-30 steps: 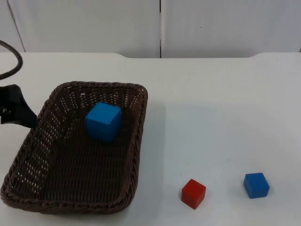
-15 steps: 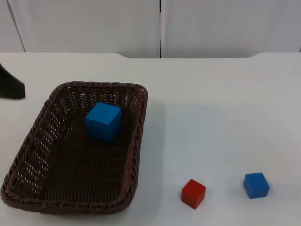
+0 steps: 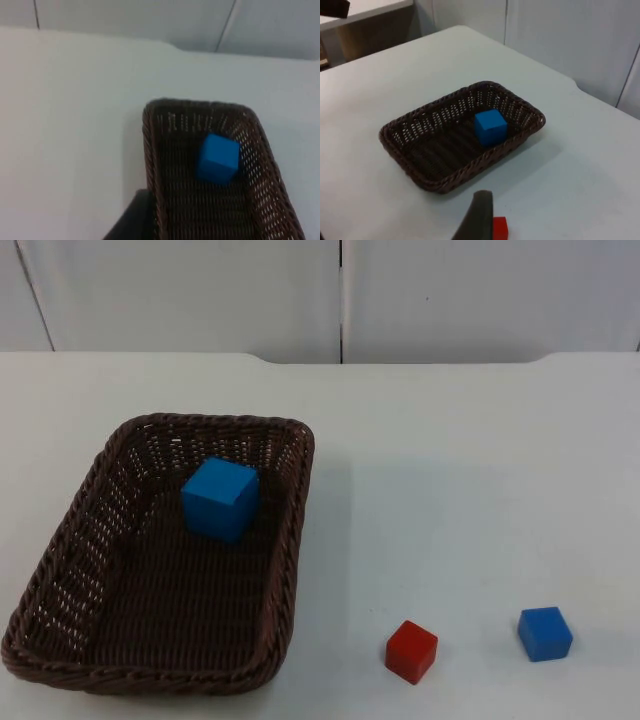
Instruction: Pick up the basket with the left hand and place the largest block into the basket with the right hand.
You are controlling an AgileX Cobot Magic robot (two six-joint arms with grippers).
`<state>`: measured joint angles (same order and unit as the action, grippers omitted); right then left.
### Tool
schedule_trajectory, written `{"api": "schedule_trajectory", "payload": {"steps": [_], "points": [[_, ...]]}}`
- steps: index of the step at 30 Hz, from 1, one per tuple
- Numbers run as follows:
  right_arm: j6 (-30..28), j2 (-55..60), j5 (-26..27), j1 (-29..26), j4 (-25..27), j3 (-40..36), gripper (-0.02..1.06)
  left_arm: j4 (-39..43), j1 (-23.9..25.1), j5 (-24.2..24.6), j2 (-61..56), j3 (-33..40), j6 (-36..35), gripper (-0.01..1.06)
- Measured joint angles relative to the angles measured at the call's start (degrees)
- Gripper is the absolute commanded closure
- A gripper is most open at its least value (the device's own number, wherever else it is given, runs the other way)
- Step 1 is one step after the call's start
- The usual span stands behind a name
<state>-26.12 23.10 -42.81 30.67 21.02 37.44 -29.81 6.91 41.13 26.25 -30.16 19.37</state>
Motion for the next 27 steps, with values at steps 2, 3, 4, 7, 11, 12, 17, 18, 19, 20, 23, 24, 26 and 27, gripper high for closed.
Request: {"api": "schedule_trajectory", "payload": {"steps": [2, 3, 4, 7, 11, 12, 17, 18, 19, 20, 23, 24, 26, 27], "points": [[0.40, -1.00, -1.18, 0.00, -0.47, 0.00, 0.26, 1.30, 0.00, 0.91, -2.90, 0.00, -1.28, 0.00], [1.08, -1.80, -2.12, 0.00, -1.09, 0.00, 0.26, 2.20, 0.00, 1.86, -4.83, 0.00, -2.64, 0.00], [2.22, -2.74, -3.00, 0.00, -2.28, 0.00, 0.26, 3.57, 0.00, 2.74, -6.92, 0.00, -3.95, 0.00], [4.62, -4.41, -4.62, 0.00, -5.30, 0.00, 0.26, 5.84, 0.00, 4.66, -10.23, 0.00, -6.14, 0.00], [8.66, -8.30, -7.98, 0.00, -10.50, 0.00, 0.26, 13.18, 0.00, 8.47, -14.25, 0.00, -11.88, 0.00], [8.66, -8.30, -7.98, 0.00, -10.50, 0.00, 0.26, 13.18, 0.00, 8.47, -14.25, 0.00, -11.88, 0.00], [9.95, -11.45, -10.80, 0.00, -11.76, 0.00, 0.26, 18.17, 0.00, 11.64, -15.08, -0.67, -15.39, 0.00], [9.97, -12.23, -11.37, 0.00, -11.85, 0.00, 0.26, 19.15, 0.00, 12.65, -15.08, -1.37, -15.84, 0.00], [10.08, -12.90, -12.05, 0.00, -12.13, 0.00, 0.26, 20.38, 0.00, 14.07, -15.08, -2.47, -15.96, 0.00], [10.73, -13.66, -12.91, 0.00, -12.37, 0.00, 0.26, 21.43, 0.00, 15.00, -15.08, -3.55, -16.07, 0.00], [12.79, -15.75, -15.04, 0.00, -13.97, 0.00, 0.26, 24.79, 0.00, 17.52, -15.11, -6.82, -16.59, 0.00], [12.79, -15.75, -15.04, 0.00, -13.97, 0.00, 0.26, 24.79, 0.00, 17.52, -15.11, -6.82, -16.59, 0.00], [14.55, -17.54, -16.39, 0.00, -15.39, 0.00, 0.26, 25.71, -0.56, 18.66, -15.21, -7.37, -17.11, 0.00], [15.53, -18.52, -17.03, 0.00, -16.26, 0.00, 0.26, 26.00, -1.14, 19.46, -15.21, -7.37, -17.25, 0.00]]}}
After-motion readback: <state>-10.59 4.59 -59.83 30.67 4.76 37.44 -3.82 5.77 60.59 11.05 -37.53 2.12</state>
